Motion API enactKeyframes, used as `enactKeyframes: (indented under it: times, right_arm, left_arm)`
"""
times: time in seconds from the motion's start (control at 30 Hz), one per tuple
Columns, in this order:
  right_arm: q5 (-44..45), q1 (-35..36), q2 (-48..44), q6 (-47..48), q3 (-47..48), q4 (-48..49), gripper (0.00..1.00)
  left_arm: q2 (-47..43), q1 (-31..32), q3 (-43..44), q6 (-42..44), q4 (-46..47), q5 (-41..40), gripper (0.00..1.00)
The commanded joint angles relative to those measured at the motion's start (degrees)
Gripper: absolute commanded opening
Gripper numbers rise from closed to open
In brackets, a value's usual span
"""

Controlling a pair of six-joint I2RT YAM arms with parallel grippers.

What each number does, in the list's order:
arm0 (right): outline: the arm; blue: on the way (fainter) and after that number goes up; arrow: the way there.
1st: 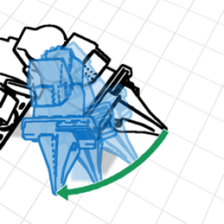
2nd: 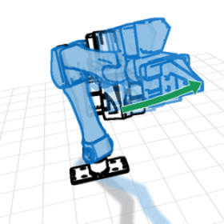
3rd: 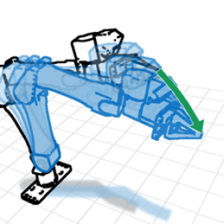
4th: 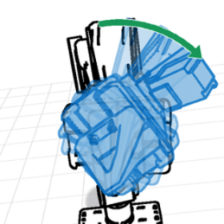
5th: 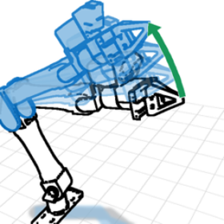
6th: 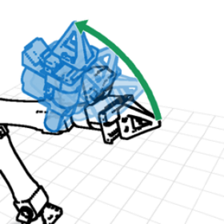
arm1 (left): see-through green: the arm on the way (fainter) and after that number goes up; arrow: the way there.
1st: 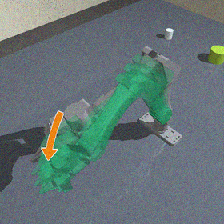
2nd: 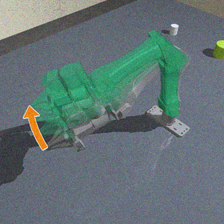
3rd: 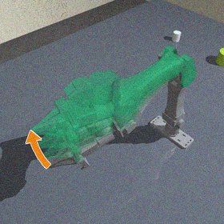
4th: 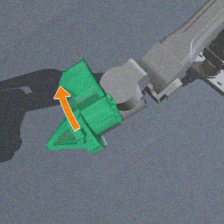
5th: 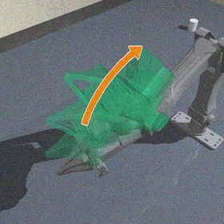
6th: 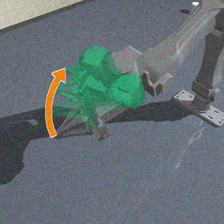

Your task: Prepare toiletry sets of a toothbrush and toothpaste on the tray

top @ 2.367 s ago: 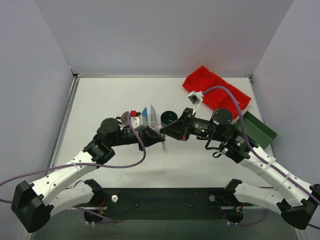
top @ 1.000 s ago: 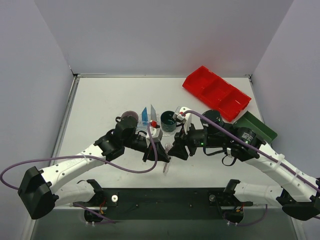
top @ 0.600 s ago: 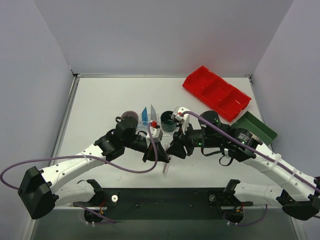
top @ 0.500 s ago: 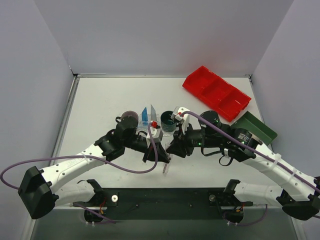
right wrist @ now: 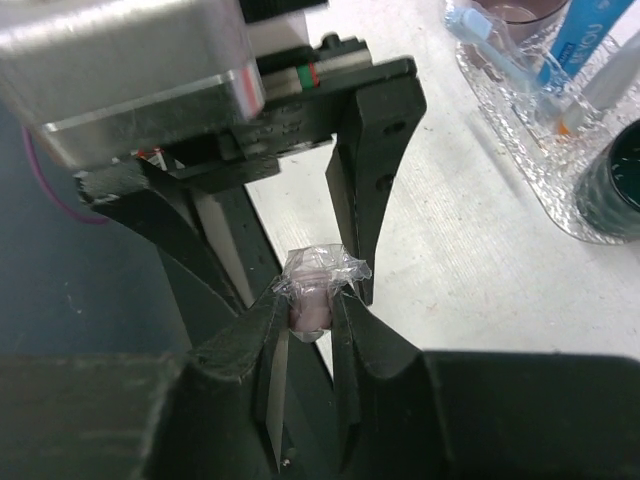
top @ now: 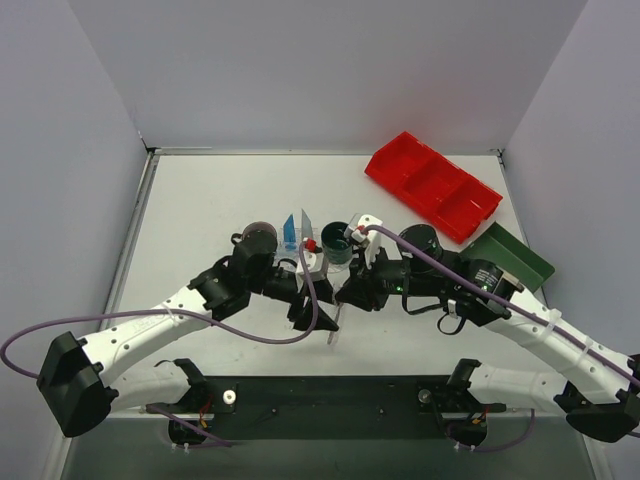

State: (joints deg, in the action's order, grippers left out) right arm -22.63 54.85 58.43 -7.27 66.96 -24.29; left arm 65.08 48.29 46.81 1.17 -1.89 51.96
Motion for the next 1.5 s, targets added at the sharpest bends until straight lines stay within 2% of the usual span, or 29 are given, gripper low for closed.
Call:
enactKeyframes:
  times: [0.0,0.2,0.37,0.47,0.5,0.63,0.73,0.9,1.27,1.47]
  right_arm:
    - [5.14,0.26,-3.23,0.76,-1.13,1.44,0.00]
    - [12.51,0.26,-7.45,0.59,-2.62,1.35,0.00]
    - [20.07,0.26,-10.35,0.15,-4.29,2.23,0.00]
    - [25.70,0.35,-11.50,0.67,-5.70,3.72,0.00]
    - [28.32,0.43,-11.50,0.76,-5.96,4.25,0.00]
    - [32.55,0.43,-11.76,1.11,-8.06,9.25,0.00]
    - [34.40,0.52,-11.94,1.55,-10.17,16.01,0.00]
    - [36.34,1.05,-10.45,3.31,-14.31,28.14,0.00]
    - [36.70,1.75,-3.51,4.10,-20.90,50.46,0.00]
    - [36.26,1.84,1.41,4.63,-20.11,54.43,0.00]
  left_arm:
    - [-1.27,-0.57,3.20,0.94,-0.48,-2.92,0.72]
    - [-2.67,-2.76,3.73,1.56,-1.54,-4.33,0.82]
    - [-6.36,-7.94,2.77,-0.82,1.87,-8.01,0.83]
    - [-8.91,-13.12,1.71,-3.63,3.13,-15.37,0.83]
    - [-9.35,-15.05,1.71,-3.72,2.60,-21.58,0.84]
    - [-9.80,-20.60,1.97,-7.92,-0.39,-34.96,0.85]
    - [-9.18,-24.55,1.71,-11.44,-0.48,-38.15,0.86]
    - [-9.62,-25.27,1.80,-10.66,-3.29,-46.77,0.86]
    - [-10.50,-25.27,1.45,-8.38,-3.56,-49.50,0.85]
    - [-10.41,-25.27,1.36,-8.29,-3.38,-49.24,0.85]
